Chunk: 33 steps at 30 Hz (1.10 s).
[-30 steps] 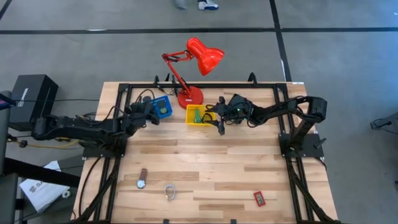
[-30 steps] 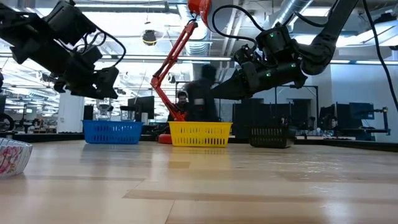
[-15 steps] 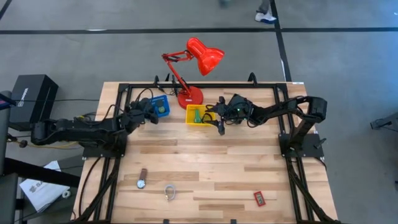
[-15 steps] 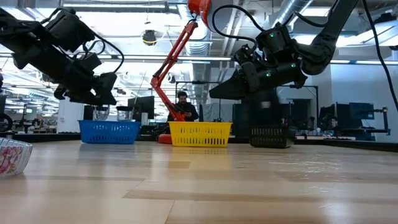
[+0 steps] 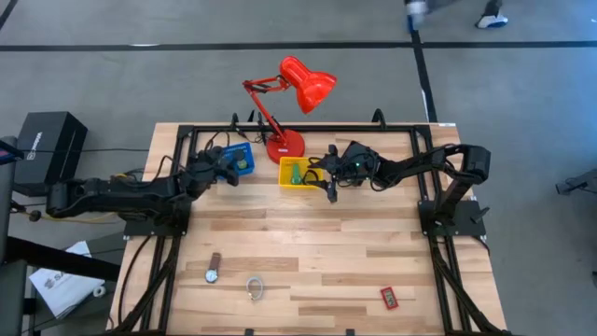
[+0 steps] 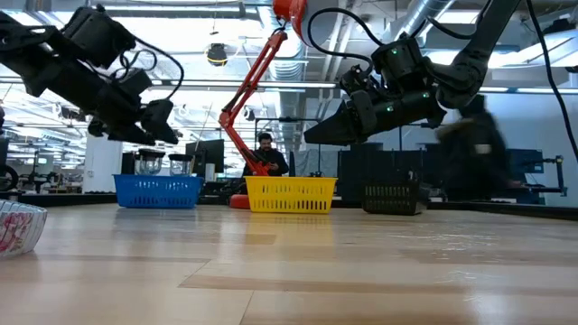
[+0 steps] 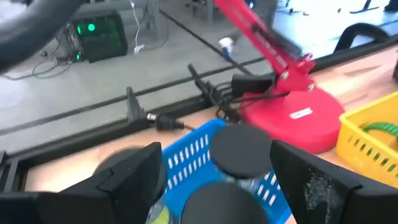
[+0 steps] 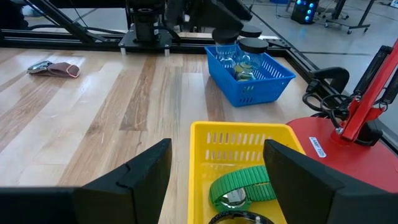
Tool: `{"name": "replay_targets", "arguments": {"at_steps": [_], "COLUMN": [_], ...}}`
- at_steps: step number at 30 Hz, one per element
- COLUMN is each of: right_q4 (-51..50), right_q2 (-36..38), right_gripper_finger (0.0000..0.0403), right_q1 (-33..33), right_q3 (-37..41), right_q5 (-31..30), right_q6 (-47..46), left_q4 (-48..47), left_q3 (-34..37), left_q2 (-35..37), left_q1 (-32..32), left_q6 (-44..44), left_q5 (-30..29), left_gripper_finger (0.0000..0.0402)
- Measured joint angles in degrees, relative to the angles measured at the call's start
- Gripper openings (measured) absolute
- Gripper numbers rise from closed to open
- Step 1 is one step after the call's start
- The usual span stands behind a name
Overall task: Pick & Place Office items
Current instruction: Put the white wrist watch into the yellow bin
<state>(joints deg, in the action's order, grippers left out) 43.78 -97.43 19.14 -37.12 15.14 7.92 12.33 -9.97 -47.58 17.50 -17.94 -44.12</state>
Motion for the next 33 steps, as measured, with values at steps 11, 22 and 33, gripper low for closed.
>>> {"name": "replay_targets", "arguments": {"at_steps": [11,22,33], "right_q4": [-4.48,2.17,10.95], "right_q2": [0.02,0.02,0.02], "right_gripper_finger": [0.0245,0.0245,0.0245], "right_q1": [0.0,-2.6,-11.8], "right_q3": [0.0,0.0,0.0], "right_q5": [0.0,0.01,0.02], "right_q6": [-1.95,-1.95,4.31], "left_q4": [1.06,7.27,11.04], "left_q3": [-2.48,-2.55,-2.59], "left_q2": [6.68,9.7,9.49], "left_q1": [-5.5,-15.21,-17.73], "left_q6": [7.99,16.54,16.36], "left_q5": [-0.37,16.3,29.46], "left_gripper_finger": [0.0295,0.0295,0.0295]}}
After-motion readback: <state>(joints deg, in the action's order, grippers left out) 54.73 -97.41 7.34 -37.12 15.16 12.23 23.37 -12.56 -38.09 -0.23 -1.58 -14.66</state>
